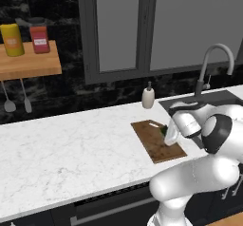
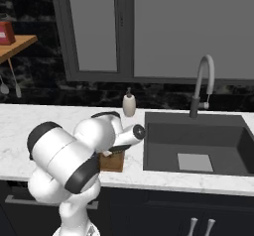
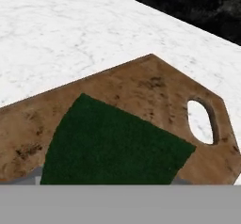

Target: Pick up the sponge from the counter and clean the cutting board by briefly scrubbing or pressing down on the cutting board. Once finished, release the sponge.

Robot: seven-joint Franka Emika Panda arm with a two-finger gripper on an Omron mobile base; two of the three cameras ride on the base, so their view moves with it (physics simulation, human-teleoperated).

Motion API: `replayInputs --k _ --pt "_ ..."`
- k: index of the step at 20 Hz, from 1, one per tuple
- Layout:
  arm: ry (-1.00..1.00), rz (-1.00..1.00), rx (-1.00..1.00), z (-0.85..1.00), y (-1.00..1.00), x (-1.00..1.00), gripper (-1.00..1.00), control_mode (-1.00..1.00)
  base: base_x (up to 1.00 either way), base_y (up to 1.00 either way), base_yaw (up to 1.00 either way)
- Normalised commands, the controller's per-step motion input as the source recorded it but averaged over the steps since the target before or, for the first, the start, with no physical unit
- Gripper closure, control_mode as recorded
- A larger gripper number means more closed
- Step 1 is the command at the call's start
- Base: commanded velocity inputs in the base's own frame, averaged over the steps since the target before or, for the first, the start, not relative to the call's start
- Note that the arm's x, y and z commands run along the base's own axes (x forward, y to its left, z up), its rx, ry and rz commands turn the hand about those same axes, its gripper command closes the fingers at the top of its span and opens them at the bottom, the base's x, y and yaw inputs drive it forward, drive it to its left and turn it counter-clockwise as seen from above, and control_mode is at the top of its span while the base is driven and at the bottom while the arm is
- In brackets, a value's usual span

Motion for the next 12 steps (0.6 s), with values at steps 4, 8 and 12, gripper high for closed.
replayInputs --k 4,8,12 --pt "0.00 0.00 0.00 -0.24 0.23 0.31 1.00 -1.00 0.00 0.00 0.00" --pt "-0.01 0.00 0.00 -0.23 0.27 0.40 1.00 -1.00 0.00 0.00 0.00" --pt "-0.03 0.00 0.00 -0.30 0.26 0.44 1.00 -1.00 0.00 0.00 0.00"
